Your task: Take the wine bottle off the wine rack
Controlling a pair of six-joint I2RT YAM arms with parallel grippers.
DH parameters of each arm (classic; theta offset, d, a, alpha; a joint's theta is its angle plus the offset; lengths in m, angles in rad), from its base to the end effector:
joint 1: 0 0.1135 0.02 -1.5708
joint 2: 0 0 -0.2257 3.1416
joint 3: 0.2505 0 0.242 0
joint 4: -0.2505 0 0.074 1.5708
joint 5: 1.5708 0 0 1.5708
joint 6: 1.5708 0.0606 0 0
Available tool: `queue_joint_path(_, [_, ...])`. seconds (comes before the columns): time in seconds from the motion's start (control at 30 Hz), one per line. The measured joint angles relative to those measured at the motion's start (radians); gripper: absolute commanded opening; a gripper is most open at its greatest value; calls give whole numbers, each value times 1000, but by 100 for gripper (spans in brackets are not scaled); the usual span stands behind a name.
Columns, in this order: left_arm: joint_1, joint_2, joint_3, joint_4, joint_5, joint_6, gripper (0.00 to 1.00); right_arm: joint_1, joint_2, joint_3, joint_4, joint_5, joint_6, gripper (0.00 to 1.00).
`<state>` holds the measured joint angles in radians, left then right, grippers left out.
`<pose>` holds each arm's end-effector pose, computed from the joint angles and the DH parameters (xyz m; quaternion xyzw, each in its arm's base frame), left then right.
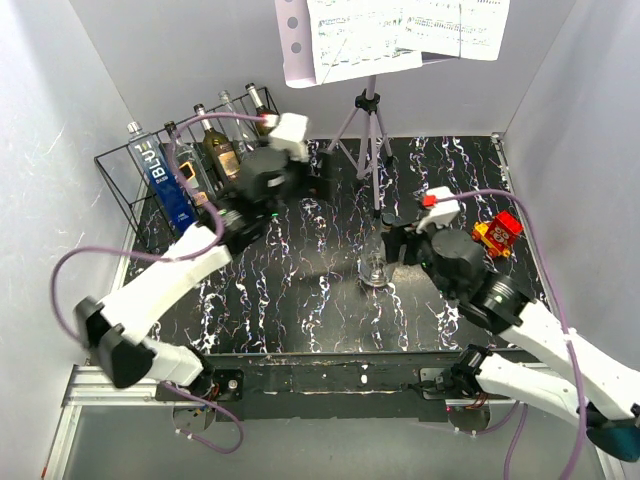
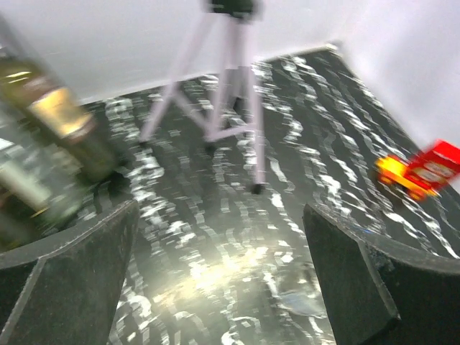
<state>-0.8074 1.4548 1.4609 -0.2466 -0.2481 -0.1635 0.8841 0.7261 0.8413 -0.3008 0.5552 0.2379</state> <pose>0.2575 -0.2476 0.3675 0.1746 0.7648 -0.1997 0.5871 0.1519 0.1349 0.3267 -0.0691 0.7574 0.1481 0.6322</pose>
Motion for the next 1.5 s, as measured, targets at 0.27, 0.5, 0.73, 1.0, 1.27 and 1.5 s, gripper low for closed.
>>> queue_joint_path(0.27, [144,-422,-360,-64,-89,-36,98,-50,285,113,73,-16,-40,61])
queue_joint_path(0.5, [145,-574,-531,-127,-172,0,98,-93,337,119,73,-45,-32,47])
queue_joint_path(0.73, [145,-618,-572,-132,-207,14,98,-145,335,111,95,-85,-54,17])
queue_joint_path(1.0, [170,-552,-564,-151,-231,6,98,-409,351,114,129,-147,-87,13])
queue_joint_path(1.27, [538,-365,-443,-172,-227,-33,98,-616,418,152,149,-146,-142,13])
queue_joint_path(1.5, [861,-113,-190,-187,-130,-66,98,-693,463,186,165,-219,-135,42])
